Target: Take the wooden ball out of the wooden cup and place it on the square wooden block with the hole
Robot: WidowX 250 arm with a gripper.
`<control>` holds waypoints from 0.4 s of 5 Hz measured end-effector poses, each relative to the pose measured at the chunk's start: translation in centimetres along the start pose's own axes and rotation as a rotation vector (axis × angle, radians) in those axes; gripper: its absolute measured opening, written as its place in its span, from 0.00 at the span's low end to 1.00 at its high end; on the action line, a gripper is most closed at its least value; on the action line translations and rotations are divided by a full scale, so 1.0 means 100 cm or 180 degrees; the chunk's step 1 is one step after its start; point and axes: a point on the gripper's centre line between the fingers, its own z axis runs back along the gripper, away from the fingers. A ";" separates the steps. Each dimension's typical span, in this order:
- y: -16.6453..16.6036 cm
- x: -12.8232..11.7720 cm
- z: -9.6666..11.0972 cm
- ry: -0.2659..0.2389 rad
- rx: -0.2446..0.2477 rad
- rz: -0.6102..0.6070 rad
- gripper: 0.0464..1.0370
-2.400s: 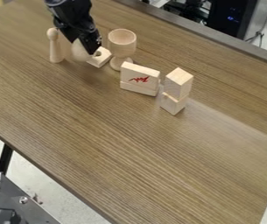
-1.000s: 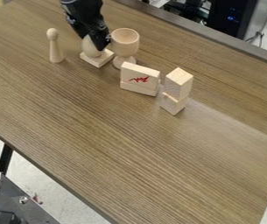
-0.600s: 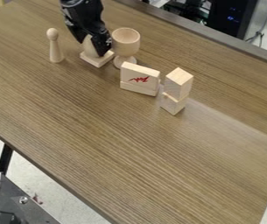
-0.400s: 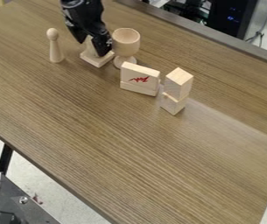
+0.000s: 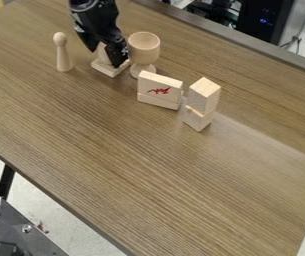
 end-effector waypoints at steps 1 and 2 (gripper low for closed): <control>-0.003 0.003 0.005 -0.0052 -0.0042 0.0049 0.96; -0.002 0.017 0.033 -0.0292 -0.0046 0.0104 0.96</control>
